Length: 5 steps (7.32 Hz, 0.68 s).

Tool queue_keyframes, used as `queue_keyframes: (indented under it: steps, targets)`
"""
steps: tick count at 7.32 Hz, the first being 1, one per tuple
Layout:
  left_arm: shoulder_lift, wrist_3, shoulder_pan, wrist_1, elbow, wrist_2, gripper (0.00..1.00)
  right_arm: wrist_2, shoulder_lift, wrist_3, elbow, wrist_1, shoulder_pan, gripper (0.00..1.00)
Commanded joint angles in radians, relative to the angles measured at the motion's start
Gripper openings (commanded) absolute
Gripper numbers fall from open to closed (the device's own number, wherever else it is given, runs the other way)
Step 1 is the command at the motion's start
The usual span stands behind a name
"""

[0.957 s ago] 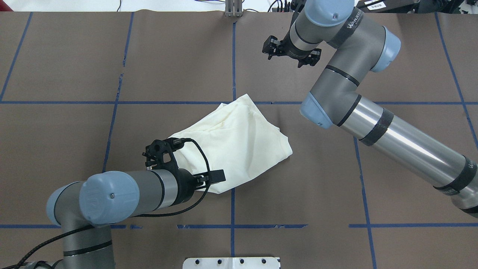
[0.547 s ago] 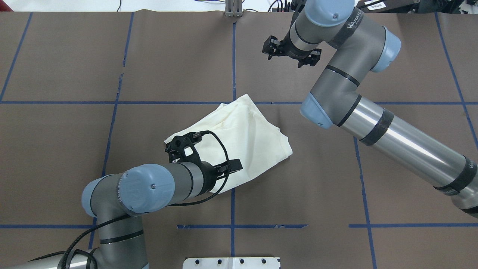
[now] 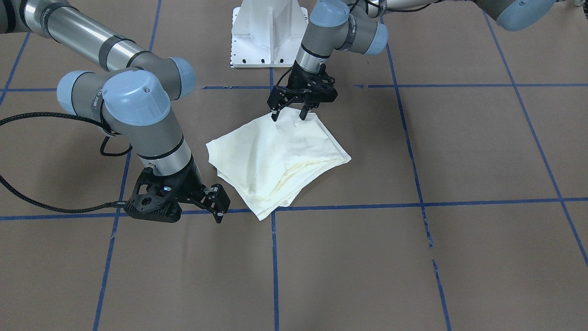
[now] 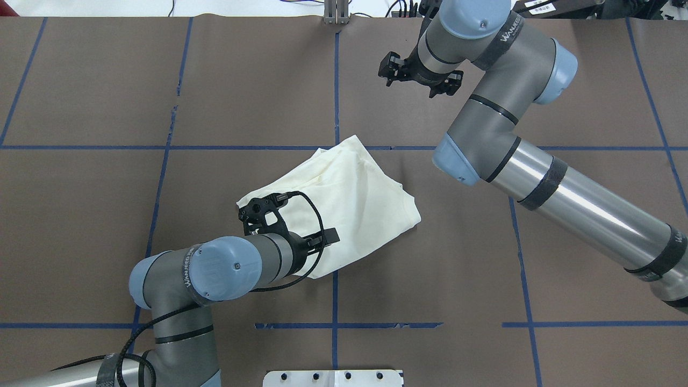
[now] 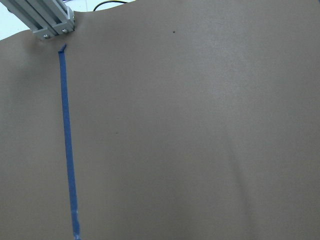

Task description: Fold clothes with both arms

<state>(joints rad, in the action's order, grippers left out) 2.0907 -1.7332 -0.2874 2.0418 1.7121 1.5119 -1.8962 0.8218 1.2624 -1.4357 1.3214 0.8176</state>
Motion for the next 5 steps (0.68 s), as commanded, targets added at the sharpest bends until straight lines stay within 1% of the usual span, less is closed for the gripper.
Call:
queue_keyframes:
  steps: [1,4,5]
  targets:
    - [-0.008,0.003,0.001,0.000,-0.008,0.004,1.00,0.000,0.002,0.000,-0.002,0.001,0.000,1.00]
    - [-0.008,0.004,0.001,-0.003,0.004,0.007,1.00,0.000,0.010,-0.001,-0.006,0.001,0.000,1.00]
    - [-0.008,0.074,-0.013,-0.029,0.045,0.007,1.00,0.000,0.016,-0.005,-0.006,0.002,0.000,1.00]
